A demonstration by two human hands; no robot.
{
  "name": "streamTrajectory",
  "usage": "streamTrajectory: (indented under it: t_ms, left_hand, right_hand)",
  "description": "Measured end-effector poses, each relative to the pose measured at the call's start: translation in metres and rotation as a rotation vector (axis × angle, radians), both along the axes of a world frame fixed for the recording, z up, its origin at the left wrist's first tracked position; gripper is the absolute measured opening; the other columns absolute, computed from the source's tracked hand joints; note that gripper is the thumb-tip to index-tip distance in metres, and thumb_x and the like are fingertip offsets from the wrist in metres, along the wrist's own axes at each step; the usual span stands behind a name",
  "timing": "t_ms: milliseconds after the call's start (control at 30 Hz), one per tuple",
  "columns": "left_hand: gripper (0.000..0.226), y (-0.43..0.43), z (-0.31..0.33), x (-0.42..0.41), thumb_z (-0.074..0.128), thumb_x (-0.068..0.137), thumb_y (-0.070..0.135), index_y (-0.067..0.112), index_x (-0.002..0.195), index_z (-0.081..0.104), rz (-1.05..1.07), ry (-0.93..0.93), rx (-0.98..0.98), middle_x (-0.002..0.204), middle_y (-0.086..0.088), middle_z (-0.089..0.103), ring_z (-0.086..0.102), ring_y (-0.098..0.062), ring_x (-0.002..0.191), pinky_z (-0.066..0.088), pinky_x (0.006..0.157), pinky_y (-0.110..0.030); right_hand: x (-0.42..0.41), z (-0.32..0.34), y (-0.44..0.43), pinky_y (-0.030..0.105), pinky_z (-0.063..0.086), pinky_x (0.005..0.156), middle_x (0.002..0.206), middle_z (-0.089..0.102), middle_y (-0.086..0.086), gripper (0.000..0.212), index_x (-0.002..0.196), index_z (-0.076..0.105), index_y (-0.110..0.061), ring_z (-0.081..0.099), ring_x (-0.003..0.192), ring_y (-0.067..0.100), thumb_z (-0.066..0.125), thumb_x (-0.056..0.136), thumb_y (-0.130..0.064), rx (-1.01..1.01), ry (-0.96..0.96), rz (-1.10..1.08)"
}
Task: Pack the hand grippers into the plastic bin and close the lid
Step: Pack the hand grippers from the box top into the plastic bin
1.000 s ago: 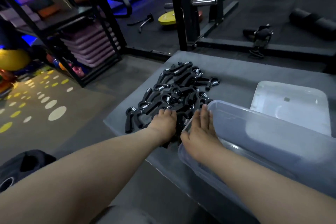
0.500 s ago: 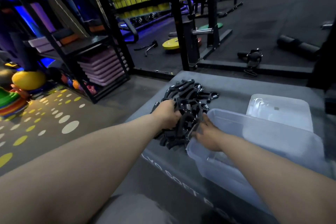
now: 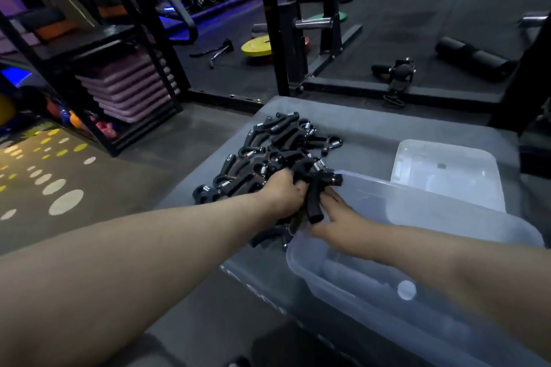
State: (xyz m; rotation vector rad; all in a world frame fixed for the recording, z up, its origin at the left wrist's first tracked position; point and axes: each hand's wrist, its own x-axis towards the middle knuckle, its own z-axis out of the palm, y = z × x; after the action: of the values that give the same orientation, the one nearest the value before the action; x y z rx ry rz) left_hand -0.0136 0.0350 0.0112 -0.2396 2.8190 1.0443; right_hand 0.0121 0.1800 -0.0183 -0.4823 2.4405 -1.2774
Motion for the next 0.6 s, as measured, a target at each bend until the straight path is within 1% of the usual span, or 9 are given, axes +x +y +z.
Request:
streamTrajectory:
  t_ms: [67,100,167,200,267,333,400,500,600]
  left_hand:
    - [0.022,0.007,-0.003,-0.004,0.045,0.094,0.022,0.007,0.098,0.061,0.018,0.002,0.066,0.078,-0.008,0.060,0.056,-0.026,0.073,0.042,0.062,-0.026]
    - [0.024,0.011,-0.002,-0.005,0.046,0.093,0.023,0.008,0.101,0.063,0.021,0.007,0.092,0.083,-0.009,0.063,0.058,-0.027,0.077,0.043,0.065,-0.027]
    - [0.030,0.019,0.000,-0.005,0.046,0.089,0.030,0.010,0.104,0.063,0.015,0.006,0.162,0.091,-0.013,0.067,0.063,-0.031,0.084,0.048,0.070,-0.030]
    - [0.031,0.022,0.000,-0.004,0.046,0.089,0.032,0.011,0.104,0.064,0.006,0.013,0.194,0.092,-0.013,0.068,0.063,-0.032,0.085,0.049,0.071,-0.031]
    - [0.029,0.024,-0.002,-0.002,0.047,0.093,0.031,0.014,0.110,0.063,-0.057,0.029,0.206,0.098,-0.009,0.068,0.064,-0.027,0.091,0.052,0.078,-0.034]
    - [0.038,0.023,-0.011,0.000,0.041,0.091,0.039,0.017,0.111,0.064,-0.159,0.032,0.207,0.106,-0.011,0.067,0.062,-0.031,0.101,0.051,0.087,-0.039]
    - [0.052,0.024,-0.023,0.001,0.032,0.091,0.049,0.020,0.121,0.063,-0.276,0.054,0.076,0.122,-0.013,0.058,0.050,-0.033,0.119,0.040,0.100,-0.041]
    - [0.044,0.024,-0.036,0.009,0.035,0.102,0.031,0.024,0.144,0.047,-0.312,0.128,-0.087,0.143,-0.007,0.038,0.033,-0.026,0.132,0.026,0.113,-0.035]
    - [0.053,0.026,-0.038,0.014,0.039,0.096,0.017,0.024,0.149,0.038,-0.292,0.227,-0.175,0.152,-0.002,0.031,0.027,-0.025,0.141,0.017,0.117,-0.036]
  right_hand:
    - [0.002,0.014,0.008,0.007,0.045,0.076,0.120,0.055,-0.016,0.056,0.124,0.050,-0.036,0.053,0.105,0.003,0.065,0.076,-0.013,-0.211,-0.187,-0.024]
    - [0.000,0.017,0.011,0.010,0.046,0.078,0.112,0.063,-0.012,0.053,0.117,0.057,-0.034,0.057,0.100,0.006,0.064,0.071,-0.008,-0.298,-0.255,-0.044]
    - [-0.002,0.018,0.014,0.026,0.045,0.086,0.100,0.067,0.005,0.048,0.104,0.061,-0.014,0.058,0.097,0.019,0.060,0.055,-0.010,-0.500,-0.379,-0.173]
    - [-0.002,0.019,0.013,0.029,0.043,0.081,0.095,0.061,0.011,0.047,0.101,0.059,-0.007,0.055,0.090,0.022,0.058,0.054,-0.011,-0.656,-0.462,-0.238]
    - [0.001,0.027,0.010,0.030,0.041,0.067,0.092,0.051,0.013,0.039,0.112,0.059,-0.005,0.050,0.077,0.021,0.057,0.075,-0.018,-0.861,-0.573,-0.336]
    - [0.005,0.030,0.010,0.033,0.046,0.068,0.093,0.057,0.014,0.034,0.120,0.058,-0.001,0.055,0.079,0.023,0.045,0.100,-0.025,-0.821,-0.570,-0.394]
    - [0.011,0.031,0.015,0.038,0.054,0.077,0.095,0.064,0.012,0.032,0.118,0.059,-0.005,0.063,0.081,0.023,0.043,0.103,-0.029,-0.694,-0.522,-0.461]
    - [0.016,0.029,0.034,0.042,0.059,0.082,0.092,0.068,0.011,0.030,0.110,0.061,-0.006,0.069,0.081,0.023,0.047,0.099,-0.031,-0.508,-0.464,-0.541]
    - [0.022,0.029,0.055,0.032,0.054,0.064,0.062,0.063,0.004,0.027,0.088,0.059,-0.010,0.055,0.056,0.022,0.046,0.097,-0.033,-0.207,-0.535,-0.547]
